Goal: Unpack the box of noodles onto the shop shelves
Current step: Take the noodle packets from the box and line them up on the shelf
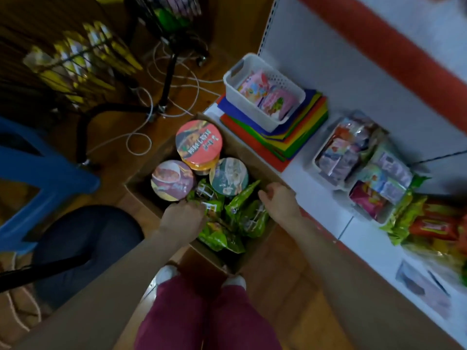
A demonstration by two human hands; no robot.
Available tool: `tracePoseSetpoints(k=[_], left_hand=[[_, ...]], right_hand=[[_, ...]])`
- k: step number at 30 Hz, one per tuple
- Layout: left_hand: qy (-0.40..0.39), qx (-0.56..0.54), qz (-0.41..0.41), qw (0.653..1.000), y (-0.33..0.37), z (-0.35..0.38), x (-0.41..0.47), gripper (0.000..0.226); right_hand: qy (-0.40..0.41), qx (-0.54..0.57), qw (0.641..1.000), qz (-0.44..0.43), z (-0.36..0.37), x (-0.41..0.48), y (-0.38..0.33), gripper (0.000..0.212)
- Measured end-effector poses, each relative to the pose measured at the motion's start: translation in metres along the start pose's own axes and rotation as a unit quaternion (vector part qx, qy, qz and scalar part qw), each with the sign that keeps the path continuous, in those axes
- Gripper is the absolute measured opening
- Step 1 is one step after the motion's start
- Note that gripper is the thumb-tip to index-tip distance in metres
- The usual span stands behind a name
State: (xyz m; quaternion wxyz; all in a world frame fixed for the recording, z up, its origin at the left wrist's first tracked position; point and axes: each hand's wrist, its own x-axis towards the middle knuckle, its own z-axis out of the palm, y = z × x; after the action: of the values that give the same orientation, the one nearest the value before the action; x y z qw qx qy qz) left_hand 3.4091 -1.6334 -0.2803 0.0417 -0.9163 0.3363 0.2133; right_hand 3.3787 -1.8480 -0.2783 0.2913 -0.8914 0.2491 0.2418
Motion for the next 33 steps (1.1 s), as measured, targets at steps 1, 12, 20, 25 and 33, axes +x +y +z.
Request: tracePoseSetpoints(k=[1, 12, 20, 25, 33], left_hand=[[-0.033, 0.008, 0.003, 0.999, 0.003, 0.018, 0.008, 0.037], [-0.211, 0.042, 0.088, 0.973, 0.02, 0.166, 0.076, 0.08], [-0.21, 0.012, 0.112, 0.971, 0.015, 0.201, 0.096, 0.05], [-0.2, -0.06, 0.095, 0.973, 0.001, 0.194, 0.085, 0.059], [-0.097, -0.233, 0.058, 0.966, 0.004, 0.113, 0.041, 0.052]], right_hand=[[-0.004, 0.014, 1.0, 0.015, 0.016, 0.01, 0.012, 0.03], [-0.016, 0.111, 0.986, 0.12, 0.149, 0.105, 0.058, 0.058], [-0.003, 0.111, 0.982, 0.154, 0.179, 0.132, 0.074, 0.035], [0.015, 0.133, 0.982, 0.133, 0.161, 0.119, 0.077, 0.004], [0.024, 0.14, 0.985, 0.096, 0.084, 0.062, 0.056, 0.015]])
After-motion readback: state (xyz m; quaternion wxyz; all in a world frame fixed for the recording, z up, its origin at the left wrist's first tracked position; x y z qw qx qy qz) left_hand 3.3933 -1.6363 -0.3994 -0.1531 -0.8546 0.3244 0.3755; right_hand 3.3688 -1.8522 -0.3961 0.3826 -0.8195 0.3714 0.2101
